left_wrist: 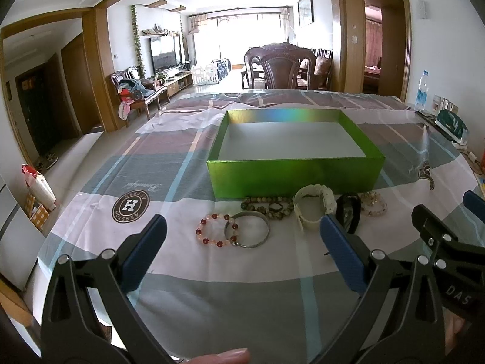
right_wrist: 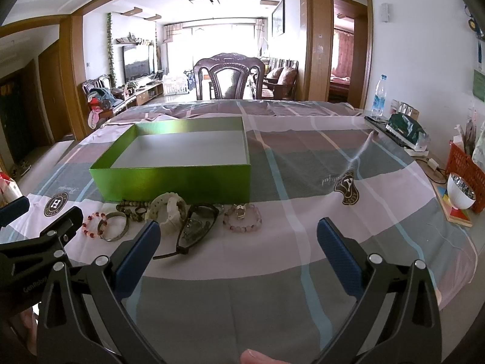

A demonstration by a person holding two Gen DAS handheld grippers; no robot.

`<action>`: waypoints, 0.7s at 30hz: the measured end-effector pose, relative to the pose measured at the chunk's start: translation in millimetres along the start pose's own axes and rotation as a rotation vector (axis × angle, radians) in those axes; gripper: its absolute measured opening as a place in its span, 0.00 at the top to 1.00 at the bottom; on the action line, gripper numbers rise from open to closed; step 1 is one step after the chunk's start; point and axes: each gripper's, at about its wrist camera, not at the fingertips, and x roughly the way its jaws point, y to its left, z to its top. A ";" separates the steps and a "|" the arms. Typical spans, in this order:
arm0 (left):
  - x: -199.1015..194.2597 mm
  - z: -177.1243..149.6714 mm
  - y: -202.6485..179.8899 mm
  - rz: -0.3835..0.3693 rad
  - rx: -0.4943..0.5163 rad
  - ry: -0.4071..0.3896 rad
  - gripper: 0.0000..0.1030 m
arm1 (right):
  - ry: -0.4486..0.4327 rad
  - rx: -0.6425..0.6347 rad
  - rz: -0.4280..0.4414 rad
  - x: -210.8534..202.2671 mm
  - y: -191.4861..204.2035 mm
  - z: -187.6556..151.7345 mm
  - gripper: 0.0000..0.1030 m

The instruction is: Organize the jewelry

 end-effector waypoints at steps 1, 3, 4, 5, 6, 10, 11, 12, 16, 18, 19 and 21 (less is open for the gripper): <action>0.1 -0.1 -0.1 0.000 0.000 0.000 0.03 | 0.001 0.000 0.001 -2.3 -0.2 -3.6 0.02; 0.3 -0.9 0.5 0.001 0.001 0.002 0.03 | 0.001 0.000 0.000 -3.2 -0.5 -3.6 0.02; 0.3 -1.3 0.9 0.002 0.002 0.003 0.03 | 0.001 0.000 0.000 -3.4 -0.4 -3.2 0.02; 0.3 -1.9 1.3 0.002 0.002 0.004 0.03 | 0.003 0.000 0.000 -4.5 -0.3 -3.5 0.02; 0.2 -2.5 1.9 0.002 0.002 0.005 0.03 | 0.002 0.000 0.000 -4.0 -0.2 -2.5 0.02; 3.5 1.0 -2.6 0.004 0.006 0.014 0.03 | 0.005 -0.001 0.001 6.6 1.0 -4.4 0.02; 3.7 0.8 -2.6 0.003 0.006 0.015 0.03 | 0.005 -0.001 0.000 6.8 1.0 -4.6 0.02; 3.3 1.0 -2.6 0.004 0.006 0.013 0.03 | 0.005 0.000 0.000 6.5 1.1 -3.9 0.02; 4.7 -0.1 -2.9 0.004 0.007 0.019 0.03 | 0.008 -0.001 0.000 10.2 1.2 -7.0 0.02; 4.9 -1.0 -2.9 0.005 0.008 0.021 0.03 | 0.008 -0.002 -0.001 9.9 1.5 -6.4 0.02; 6.7 -0.2 -2.8 0.004 0.007 0.021 0.03 | 0.009 -0.003 -0.001 10.2 1.5 -6.8 0.02; 7.7 -0.4 -2.8 0.005 0.007 0.023 0.03 | 0.011 -0.002 0.000 12.4 2.0 -7.7 0.02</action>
